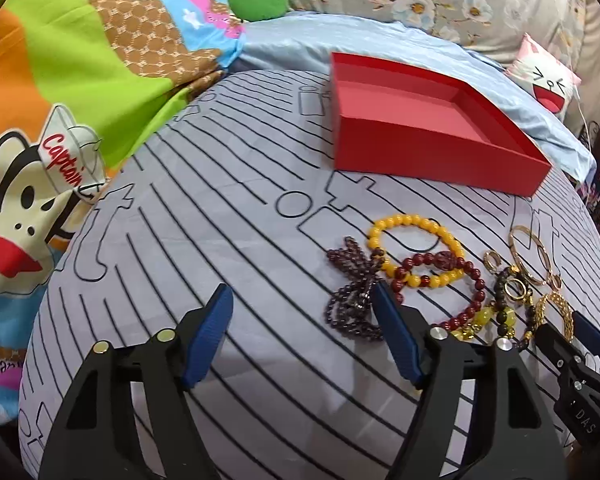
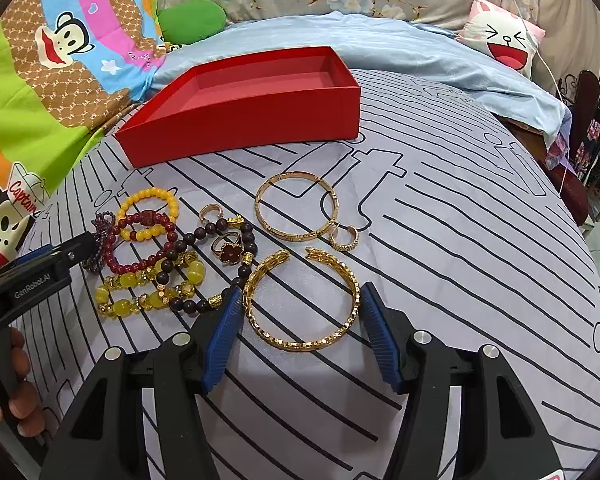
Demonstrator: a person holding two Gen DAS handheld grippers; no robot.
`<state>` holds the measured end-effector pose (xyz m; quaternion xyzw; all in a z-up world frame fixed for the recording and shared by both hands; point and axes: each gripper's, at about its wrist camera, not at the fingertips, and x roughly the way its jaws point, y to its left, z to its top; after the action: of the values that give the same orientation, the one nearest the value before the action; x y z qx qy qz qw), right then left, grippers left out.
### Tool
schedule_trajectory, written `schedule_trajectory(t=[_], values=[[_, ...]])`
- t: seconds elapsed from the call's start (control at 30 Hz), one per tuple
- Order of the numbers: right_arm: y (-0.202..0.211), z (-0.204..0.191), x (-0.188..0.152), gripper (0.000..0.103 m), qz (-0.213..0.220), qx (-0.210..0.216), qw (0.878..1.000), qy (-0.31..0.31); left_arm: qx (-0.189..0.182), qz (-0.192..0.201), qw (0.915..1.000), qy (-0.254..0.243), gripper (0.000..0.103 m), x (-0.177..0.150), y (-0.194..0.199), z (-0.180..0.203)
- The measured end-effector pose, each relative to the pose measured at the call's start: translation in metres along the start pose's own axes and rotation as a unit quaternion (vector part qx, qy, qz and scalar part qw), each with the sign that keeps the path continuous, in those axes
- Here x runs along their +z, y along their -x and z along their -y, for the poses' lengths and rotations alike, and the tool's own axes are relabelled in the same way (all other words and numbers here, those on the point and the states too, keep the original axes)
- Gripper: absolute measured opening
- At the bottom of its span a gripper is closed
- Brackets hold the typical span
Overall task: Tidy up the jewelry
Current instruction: 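Grasp the dark garnet bead bracelet with the left tool while the right tool grasps the gold cuff, then carry the garnet bracelet with the left tool while the right tool carries the gold cuff into the red tray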
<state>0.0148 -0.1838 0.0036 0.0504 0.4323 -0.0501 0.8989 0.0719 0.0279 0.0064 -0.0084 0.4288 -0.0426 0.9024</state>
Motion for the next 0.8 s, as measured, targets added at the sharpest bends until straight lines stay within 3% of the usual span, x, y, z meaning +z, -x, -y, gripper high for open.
schedule_trajectory(t=[0.2,0.3,0.43,0.53,0.8], values=[[0.0,-0.001,0.0,0.058,0.0,0.0,1.0,0.0,-0.013,-0.001,0.9999,-0.01,0.047,0.0,-0.005,0.009],[0.0,-0.001,0.0,0.058,0.001,0.0,1.0,-0.001,-0.025,0.0,0.9997,-0.008,0.025,0.001,-0.004,0.008],[0.002,0.001,0.0,0.057,0.003,0.004,1.0,-0.005,-0.029,0.002,0.9996,-0.005,0.011,0.001,-0.001,0.008],[0.005,0.002,-0.001,0.057,0.005,0.002,1.0,-0.004,-0.033,0.006,0.9994,-0.003,0.005,0.002,0.004,0.007],[0.02,0.01,-0.007,0.057,0.015,0.002,1.0,-0.009,-0.042,0.016,0.999,-0.006,0.005,-0.003,0.023,0.009]])
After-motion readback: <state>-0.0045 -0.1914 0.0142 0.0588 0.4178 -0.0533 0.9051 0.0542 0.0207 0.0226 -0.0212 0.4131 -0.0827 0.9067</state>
